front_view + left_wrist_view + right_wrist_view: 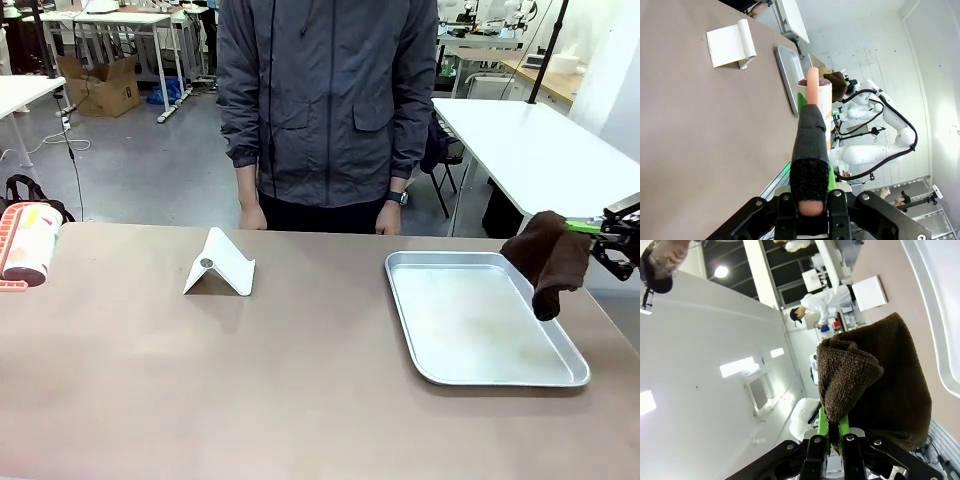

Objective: Clean the surface of the table.
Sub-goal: Clean the area not pointed to by the person.

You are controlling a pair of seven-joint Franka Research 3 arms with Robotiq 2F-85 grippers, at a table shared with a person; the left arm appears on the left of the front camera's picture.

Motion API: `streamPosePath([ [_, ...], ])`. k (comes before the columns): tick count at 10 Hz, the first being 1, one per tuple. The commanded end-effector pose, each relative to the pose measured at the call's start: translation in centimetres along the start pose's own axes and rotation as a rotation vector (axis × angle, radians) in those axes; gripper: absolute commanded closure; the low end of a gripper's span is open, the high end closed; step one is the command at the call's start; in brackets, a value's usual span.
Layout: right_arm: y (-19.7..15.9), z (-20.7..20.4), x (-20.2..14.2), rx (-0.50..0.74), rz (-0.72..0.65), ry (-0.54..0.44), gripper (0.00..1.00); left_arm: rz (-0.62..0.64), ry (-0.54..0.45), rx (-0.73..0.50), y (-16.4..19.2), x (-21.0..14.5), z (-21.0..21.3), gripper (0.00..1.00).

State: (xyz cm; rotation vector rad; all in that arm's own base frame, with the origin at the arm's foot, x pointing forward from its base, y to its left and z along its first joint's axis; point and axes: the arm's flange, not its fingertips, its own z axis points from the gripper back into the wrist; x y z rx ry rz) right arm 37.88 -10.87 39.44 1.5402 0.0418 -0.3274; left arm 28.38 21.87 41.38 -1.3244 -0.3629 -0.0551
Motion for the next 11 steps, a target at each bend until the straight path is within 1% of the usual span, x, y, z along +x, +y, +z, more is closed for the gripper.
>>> streamPosePath([
  [1, 0.27, -0.66, 0.27, -0.018, -0.009, 0.005, 1.0, 0.013, -0.004, -0.002, -0.4, -0.05, -0.08, 0.79],
  [11, 0.27, -0.66, 0.27, -0.018, -0.009, 0.005, 1.0, 0.013, -0.004, -0.002, -0.4, -0.05, -0.08, 0.79],
])
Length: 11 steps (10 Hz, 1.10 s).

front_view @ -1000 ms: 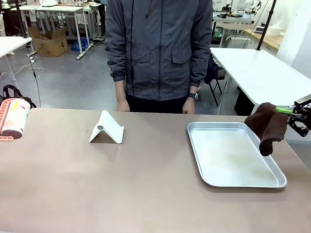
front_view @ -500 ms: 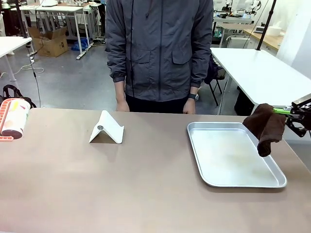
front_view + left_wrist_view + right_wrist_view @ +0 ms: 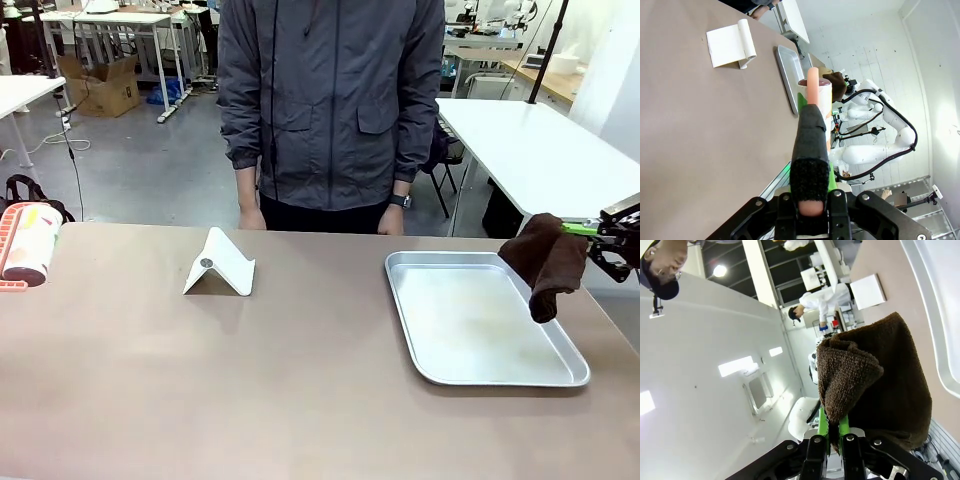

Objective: Clean the surface of the table.
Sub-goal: Clean the area not pointed to by the person, then return the Lint Roller and towel to their original positions.

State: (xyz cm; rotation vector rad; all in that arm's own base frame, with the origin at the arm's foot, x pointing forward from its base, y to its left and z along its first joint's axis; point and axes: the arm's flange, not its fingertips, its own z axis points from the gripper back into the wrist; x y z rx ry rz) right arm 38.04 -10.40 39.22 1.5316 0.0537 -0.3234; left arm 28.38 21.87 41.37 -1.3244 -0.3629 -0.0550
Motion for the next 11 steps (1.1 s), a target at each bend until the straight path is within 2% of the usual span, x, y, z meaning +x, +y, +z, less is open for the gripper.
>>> streamPosePath([
  [1, 0.45, -0.15, 0.16, -0.008, -0.005, -0.003, 1.0, 0.013, -0.004, -0.001, -0.4, -0.05, -0.08, 0.79],
  [9, 0.45, -0.15, 0.16, -0.008, -0.005, -0.003, 1.0, 0.013, -0.004, -0.001, -0.4, -0.05, -0.08, 0.79],
  [10, 0.0, 0.0, 0.0, 0.0, 0.0, 0.0, 0.91, 0.0, 0.0, 0.0, 0.0, 0.0, 0.0, 0.79],
  [11, 0.26, -0.78, 0.73, 0.018, -0.027, -0.024, 0.91, 0.068, -0.064, -0.01, -0.22, 0.23, -0.37, 0.79],
])
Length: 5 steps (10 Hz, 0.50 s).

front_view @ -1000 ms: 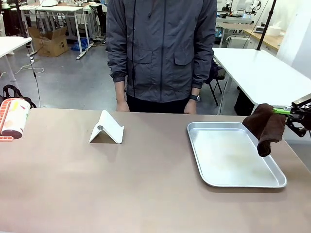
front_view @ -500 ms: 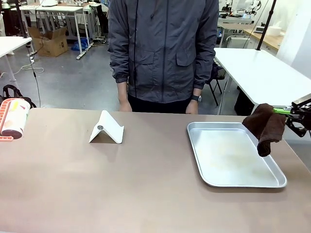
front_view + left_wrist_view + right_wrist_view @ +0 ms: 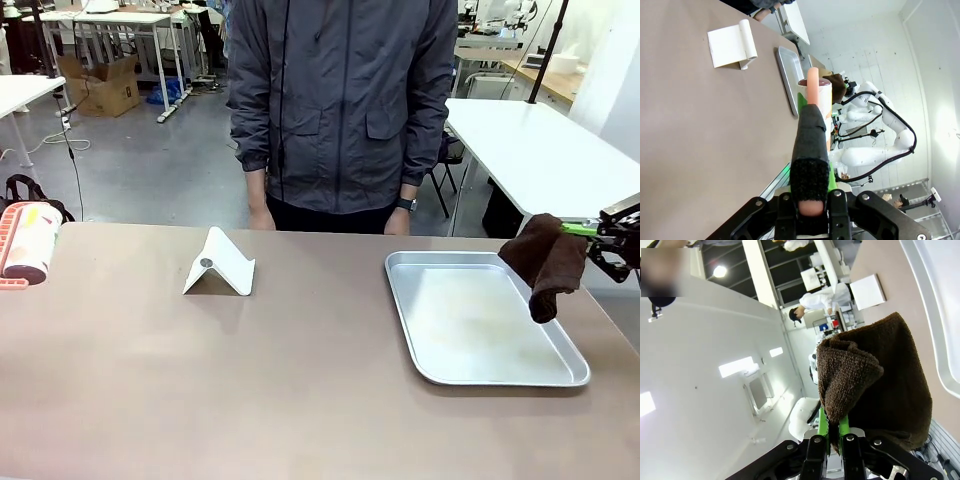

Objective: Clean the surface of the table.
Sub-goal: Return the Lint Roller and towel to their original positions.

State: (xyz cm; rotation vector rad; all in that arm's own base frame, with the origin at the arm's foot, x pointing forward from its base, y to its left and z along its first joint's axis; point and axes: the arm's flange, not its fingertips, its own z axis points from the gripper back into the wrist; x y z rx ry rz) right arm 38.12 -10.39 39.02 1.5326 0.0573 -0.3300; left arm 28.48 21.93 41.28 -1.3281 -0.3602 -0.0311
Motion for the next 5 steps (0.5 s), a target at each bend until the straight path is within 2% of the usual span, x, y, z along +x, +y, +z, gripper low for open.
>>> streamPosePath([
  [1, 1.8, -2.6, 1.4, -0.016, -0.011, 0.0, 0.91, 0.026, -0.022, -0.001, -2.2, 0.9, -1.9, 0.79],
  [3, 4.8, -8.5, 3.2, -0.087, -0.022, 0.04, 0.91, 0.004, 0.118, 0.045, -6.8, 4.0, -6.4, 0.79],
  [5, 7.1, -16.0, 4.9, -0.169, -0.036, 0.056, 0.91, 0.004, 0.241, 0.125, -10.6, 8.1, -12.3, 0.79],
])
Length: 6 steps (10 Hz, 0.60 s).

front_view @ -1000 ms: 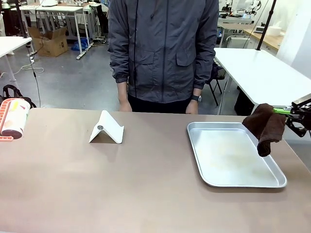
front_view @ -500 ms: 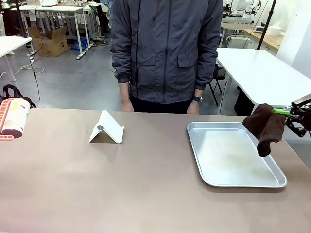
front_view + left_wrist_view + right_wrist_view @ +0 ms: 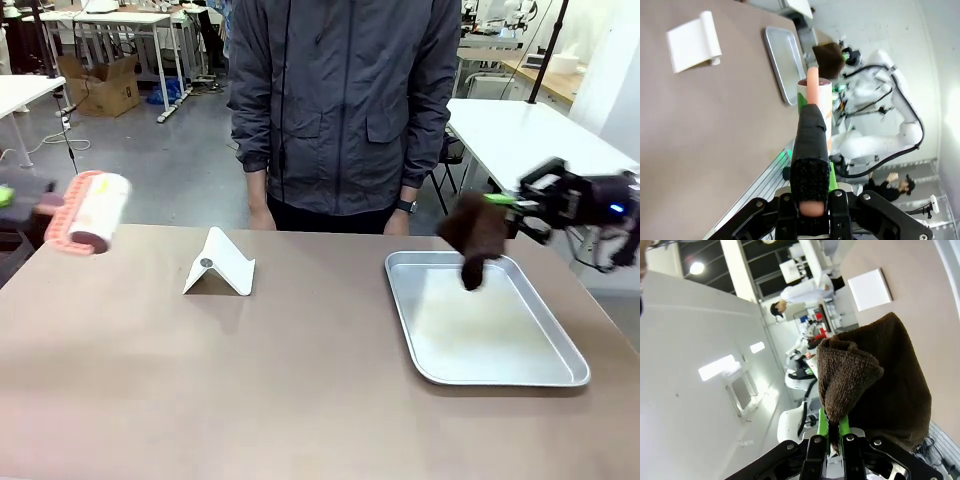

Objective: Clean the surface of the table.
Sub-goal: Return the Lint Roller and towel to their original positions.

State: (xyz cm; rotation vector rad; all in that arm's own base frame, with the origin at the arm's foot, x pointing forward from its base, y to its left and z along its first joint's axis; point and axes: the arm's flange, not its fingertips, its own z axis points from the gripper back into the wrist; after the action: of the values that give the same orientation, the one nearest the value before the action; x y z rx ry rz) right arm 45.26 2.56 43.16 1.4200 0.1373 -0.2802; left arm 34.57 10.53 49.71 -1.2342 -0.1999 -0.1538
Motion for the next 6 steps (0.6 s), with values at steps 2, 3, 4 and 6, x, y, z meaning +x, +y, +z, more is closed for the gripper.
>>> streamPosePath([
  [2, 3.4, -10.2, 2.1, -0.149, -0.018, 0.003, 0.91, 0.041, 0.095, 0.196, -5.3, 5.6, -6.0, 0.79],
  [3, 3.3, -15.0, 2.5, -0.225, -0.03, 0.035, 0.91, 0.045, 0.099, 0.302, -7.8, 7.1, -9.2, 0.79],
  [4, 2.6, -18.6, 2.9, -0.304, -0.027, 0.014, 0.91, 0.052, 0.073, 0.409, -9.3, 7.9, -12.0, 0.79],
  [6, -0.2, -23.9, 4.3, -0.415, -0.036, -0.096, 0.91, 0.082, 0.015, 0.583, -10.4, 9.9, -17.1, 0.79],
])
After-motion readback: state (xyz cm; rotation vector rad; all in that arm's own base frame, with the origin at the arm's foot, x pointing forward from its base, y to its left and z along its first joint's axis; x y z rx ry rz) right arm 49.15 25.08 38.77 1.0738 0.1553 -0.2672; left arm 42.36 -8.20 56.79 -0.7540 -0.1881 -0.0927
